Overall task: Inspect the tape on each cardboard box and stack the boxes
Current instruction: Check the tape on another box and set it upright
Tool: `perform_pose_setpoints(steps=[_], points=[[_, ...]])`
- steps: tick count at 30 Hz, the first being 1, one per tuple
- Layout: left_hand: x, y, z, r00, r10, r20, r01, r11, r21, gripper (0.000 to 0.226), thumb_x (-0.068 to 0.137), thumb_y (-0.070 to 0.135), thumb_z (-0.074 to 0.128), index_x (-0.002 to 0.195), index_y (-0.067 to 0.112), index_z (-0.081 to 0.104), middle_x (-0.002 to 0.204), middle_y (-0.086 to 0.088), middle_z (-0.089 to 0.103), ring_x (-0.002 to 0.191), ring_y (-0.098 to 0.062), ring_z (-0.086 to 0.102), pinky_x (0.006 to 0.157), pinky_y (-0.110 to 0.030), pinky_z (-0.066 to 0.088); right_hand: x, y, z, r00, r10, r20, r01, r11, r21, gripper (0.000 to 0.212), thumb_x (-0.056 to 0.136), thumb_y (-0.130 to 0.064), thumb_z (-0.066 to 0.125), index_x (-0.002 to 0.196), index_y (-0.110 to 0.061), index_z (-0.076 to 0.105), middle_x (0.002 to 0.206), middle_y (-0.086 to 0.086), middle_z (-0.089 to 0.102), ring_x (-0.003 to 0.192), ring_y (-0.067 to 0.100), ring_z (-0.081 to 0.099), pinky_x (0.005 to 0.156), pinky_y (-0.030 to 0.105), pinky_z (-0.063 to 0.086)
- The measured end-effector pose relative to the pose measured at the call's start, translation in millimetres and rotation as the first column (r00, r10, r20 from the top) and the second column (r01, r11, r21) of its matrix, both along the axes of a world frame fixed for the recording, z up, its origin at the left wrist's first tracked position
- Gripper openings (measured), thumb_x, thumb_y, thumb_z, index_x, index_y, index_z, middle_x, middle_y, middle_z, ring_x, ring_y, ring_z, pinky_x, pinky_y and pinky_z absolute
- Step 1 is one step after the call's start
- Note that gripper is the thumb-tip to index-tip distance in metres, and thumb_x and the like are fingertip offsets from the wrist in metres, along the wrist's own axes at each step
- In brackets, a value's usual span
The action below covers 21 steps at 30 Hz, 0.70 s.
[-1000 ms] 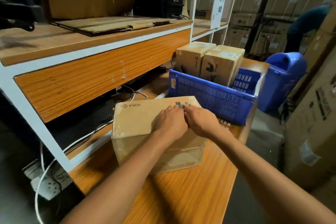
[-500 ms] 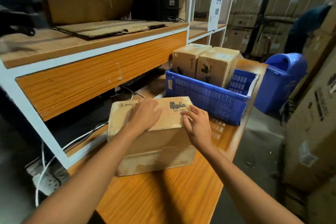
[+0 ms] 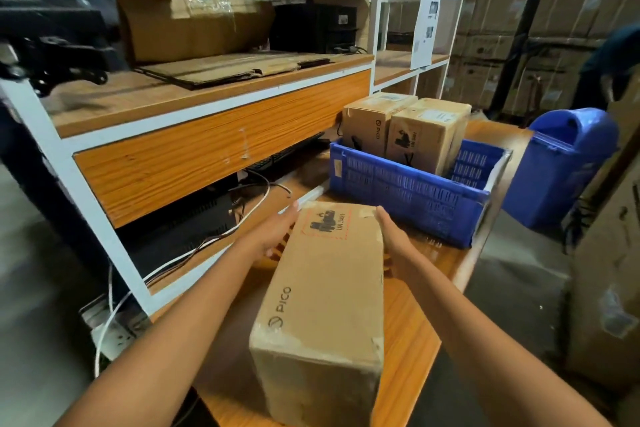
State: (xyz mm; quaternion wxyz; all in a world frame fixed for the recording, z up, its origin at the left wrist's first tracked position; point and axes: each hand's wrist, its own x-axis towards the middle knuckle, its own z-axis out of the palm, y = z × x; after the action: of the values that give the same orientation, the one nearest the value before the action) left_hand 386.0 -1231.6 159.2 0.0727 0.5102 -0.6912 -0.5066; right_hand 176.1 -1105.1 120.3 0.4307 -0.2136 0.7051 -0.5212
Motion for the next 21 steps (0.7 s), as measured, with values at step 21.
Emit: perform_pose_setpoints(steps=[21], points=[[26,21,28,0.638,0.342,-0.69,-0.148,0.934,0.326,0.061,0.097,0.066,0.038,0.123,0.02,0.068,0.117,-0.013,0.072,0.111,-0.033,0.068,0.097,-0.049,0.052,59,13,56,0.992,0.129,-0.008,-0.112,0.831,-0.544,0.071,0.089,-0.078,0.028,0.134,-0.033,0.058,0.131,-0.007,0.067,0.122,0.014,0.063,0.107,0.041,0.044]])
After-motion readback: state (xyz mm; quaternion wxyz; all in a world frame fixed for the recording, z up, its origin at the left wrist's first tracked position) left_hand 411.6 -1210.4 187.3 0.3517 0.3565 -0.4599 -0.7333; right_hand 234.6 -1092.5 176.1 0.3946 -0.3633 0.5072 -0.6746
